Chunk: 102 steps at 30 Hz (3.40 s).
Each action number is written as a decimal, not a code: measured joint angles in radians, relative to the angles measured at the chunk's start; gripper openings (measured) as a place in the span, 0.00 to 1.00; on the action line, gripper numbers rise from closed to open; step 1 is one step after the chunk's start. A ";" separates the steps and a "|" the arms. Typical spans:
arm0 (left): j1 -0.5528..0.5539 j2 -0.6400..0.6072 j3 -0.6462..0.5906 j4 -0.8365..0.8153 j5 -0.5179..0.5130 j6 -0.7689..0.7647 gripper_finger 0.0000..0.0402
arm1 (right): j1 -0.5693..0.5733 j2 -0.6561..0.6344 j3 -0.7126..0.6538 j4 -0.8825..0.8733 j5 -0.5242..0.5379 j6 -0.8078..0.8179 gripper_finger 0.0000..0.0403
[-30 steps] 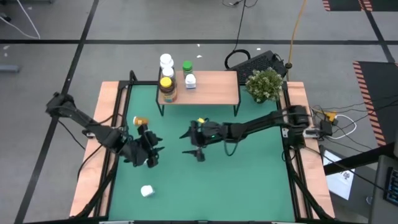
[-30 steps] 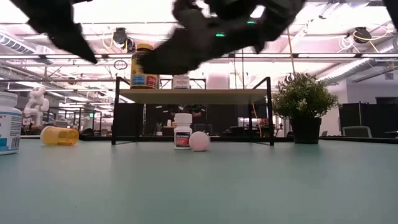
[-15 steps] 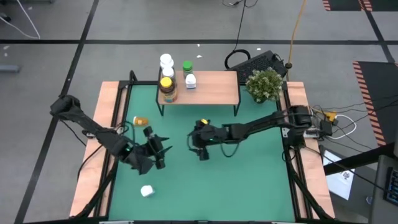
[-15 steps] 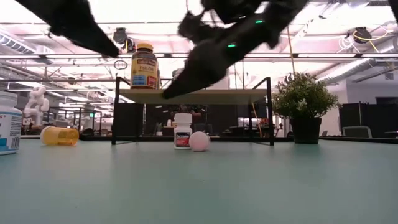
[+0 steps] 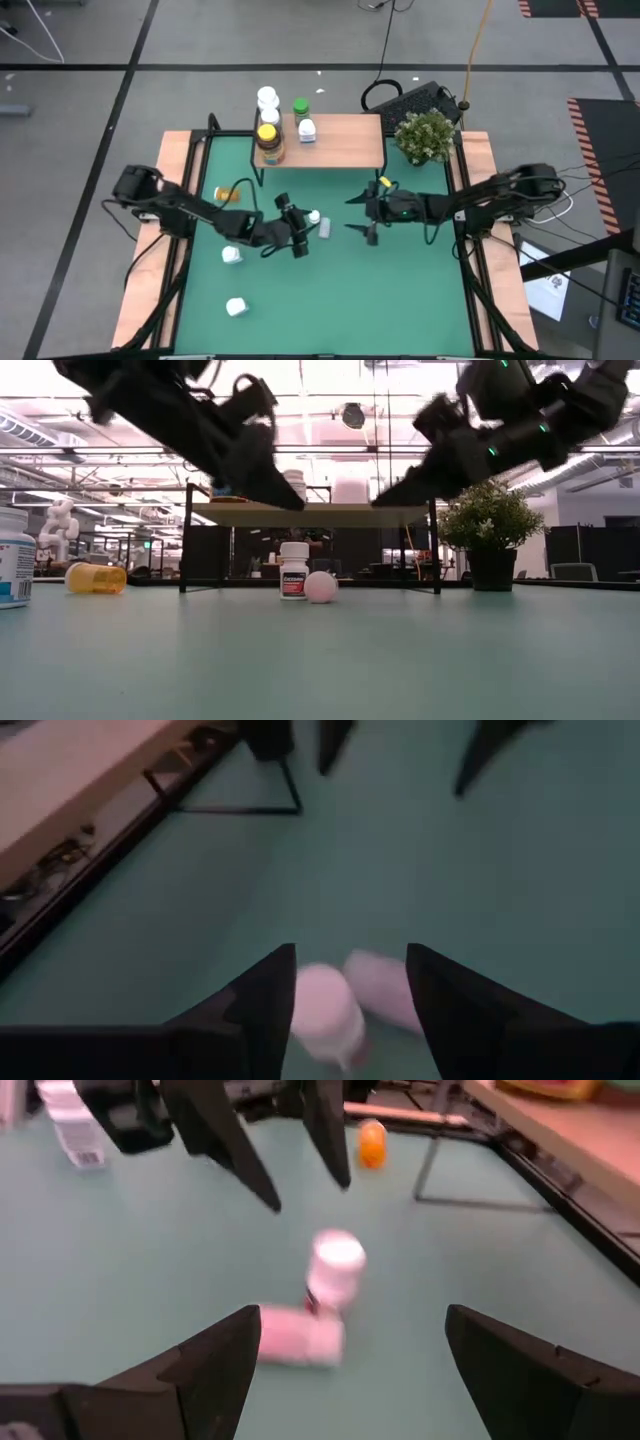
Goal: Pick and place medicine bottles onto shelf by color
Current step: Put the white and black pill bottle on the shelf
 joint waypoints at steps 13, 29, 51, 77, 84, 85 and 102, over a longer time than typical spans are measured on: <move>0.128 0.139 0.001 0.046 0.187 -0.005 0.82 | -0.039 -0.003 -0.101 0.149 -0.004 0.020 0.77; 0.118 -0.008 0.001 -0.136 0.163 -0.078 0.64 | -0.030 0.079 -0.040 0.235 -0.082 0.233 0.77; 0.066 -0.206 0.000 -0.443 0.118 -0.255 0.63 | -0.029 0.479 0.338 0.107 -0.151 0.093 0.86; 0.090 -0.206 0.001 -0.427 0.086 -0.274 0.63 | 0.013 0.486 0.404 -0.295 -0.130 0.119 0.96; 0.085 -0.206 0.002 -0.435 0.095 -0.266 0.63 | 0.046 0.483 0.404 -0.256 -0.135 -0.030 0.96; 0.081 -0.206 0.002 -0.442 0.096 -0.266 0.63 | 0.052 0.483 0.404 -0.261 -0.133 -0.073 0.96; 0.027 -0.185 0.001 -0.339 0.183 -0.140 0.63 | 0.131 0.265 0.396 -0.403 -0.238 -0.085 0.90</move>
